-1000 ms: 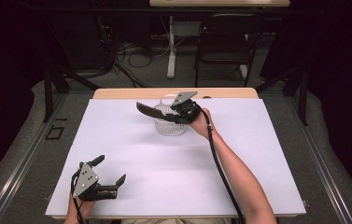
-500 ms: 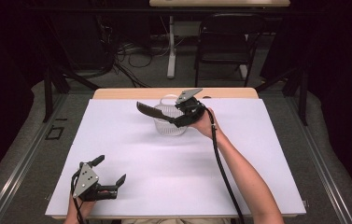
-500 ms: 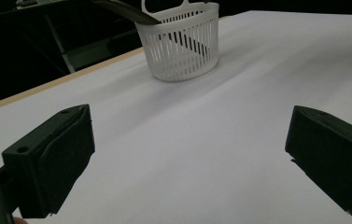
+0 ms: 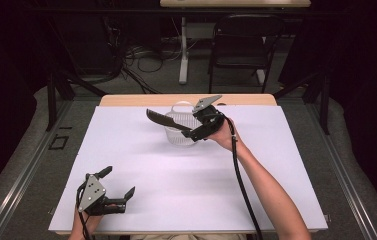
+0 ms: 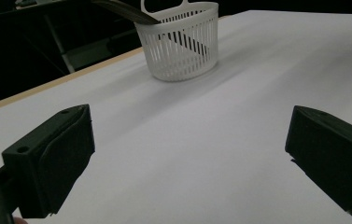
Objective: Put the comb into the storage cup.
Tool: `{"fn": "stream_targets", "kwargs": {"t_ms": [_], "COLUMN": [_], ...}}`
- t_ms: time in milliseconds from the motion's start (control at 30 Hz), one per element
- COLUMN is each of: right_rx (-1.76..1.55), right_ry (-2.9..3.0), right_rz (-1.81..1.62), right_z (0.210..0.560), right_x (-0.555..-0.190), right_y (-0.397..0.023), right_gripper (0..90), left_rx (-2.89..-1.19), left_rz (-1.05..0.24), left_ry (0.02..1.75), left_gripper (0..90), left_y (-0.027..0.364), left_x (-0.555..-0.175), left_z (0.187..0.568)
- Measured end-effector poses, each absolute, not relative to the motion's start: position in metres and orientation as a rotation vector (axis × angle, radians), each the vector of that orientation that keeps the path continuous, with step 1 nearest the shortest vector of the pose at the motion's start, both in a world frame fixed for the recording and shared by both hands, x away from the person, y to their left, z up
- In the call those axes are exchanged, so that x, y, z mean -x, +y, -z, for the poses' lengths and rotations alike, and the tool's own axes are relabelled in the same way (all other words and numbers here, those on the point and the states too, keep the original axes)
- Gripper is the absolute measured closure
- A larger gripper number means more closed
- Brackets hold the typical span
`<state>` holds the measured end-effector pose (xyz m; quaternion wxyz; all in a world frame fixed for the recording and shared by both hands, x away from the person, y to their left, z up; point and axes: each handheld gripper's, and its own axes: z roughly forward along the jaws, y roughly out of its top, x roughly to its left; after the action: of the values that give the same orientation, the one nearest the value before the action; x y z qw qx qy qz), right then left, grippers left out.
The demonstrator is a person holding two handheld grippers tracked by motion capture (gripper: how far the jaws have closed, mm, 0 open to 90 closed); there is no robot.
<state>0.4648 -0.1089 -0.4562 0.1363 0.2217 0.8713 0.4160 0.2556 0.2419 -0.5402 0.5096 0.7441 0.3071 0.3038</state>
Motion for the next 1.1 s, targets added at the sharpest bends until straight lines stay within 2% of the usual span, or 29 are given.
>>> {"fn": "stream_targets", "kwargs": {"t_ms": [433, 1100], "right_rx": [-0.686, -0.742], "right_ry": [2.552, 2.566], "right_rz": [-1.176, -1.174], "right_z": [0.465, 0.481], "right_x": [-0.447, -0.413], "right_y": [-0.131, -0.167], "right_gripper": [3.8, 0.0], "left_rx": [-1.793, -1.797], "left_rz": [-0.732, -0.729], "left_ry": [0.742, 0.748], "left_gripper": [1.5, 1.5], "left_y": [0.242, 0.241], "left_x": [-0.255, -0.256], "left_z": [0.54, 0.541]}}
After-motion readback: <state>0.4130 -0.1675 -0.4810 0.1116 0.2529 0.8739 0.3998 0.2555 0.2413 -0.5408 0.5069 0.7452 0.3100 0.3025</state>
